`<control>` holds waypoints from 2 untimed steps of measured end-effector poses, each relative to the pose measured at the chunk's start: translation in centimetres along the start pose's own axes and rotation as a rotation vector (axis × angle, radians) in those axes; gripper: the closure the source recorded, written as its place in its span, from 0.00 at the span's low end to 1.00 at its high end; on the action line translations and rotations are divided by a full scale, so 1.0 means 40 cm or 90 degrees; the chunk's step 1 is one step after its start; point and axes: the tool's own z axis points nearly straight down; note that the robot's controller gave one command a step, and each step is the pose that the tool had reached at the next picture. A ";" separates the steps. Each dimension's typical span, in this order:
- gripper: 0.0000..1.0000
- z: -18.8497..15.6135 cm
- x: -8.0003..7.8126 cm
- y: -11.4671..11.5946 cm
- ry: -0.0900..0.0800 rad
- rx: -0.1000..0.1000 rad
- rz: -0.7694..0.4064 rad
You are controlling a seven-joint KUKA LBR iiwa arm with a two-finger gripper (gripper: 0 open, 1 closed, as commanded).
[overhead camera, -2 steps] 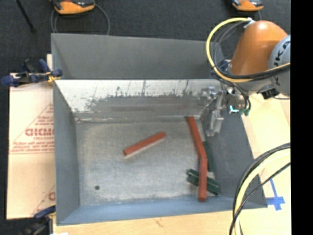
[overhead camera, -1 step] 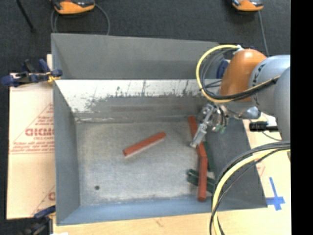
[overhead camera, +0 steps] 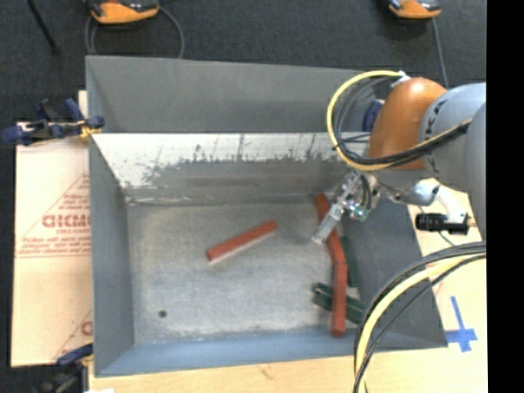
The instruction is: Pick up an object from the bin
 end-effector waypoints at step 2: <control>0.00 0.082 0.066 -0.018 0.001 0.003 0.170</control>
Offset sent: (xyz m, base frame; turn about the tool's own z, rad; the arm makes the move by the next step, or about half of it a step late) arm -0.0122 0.0063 -0.0018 0.2332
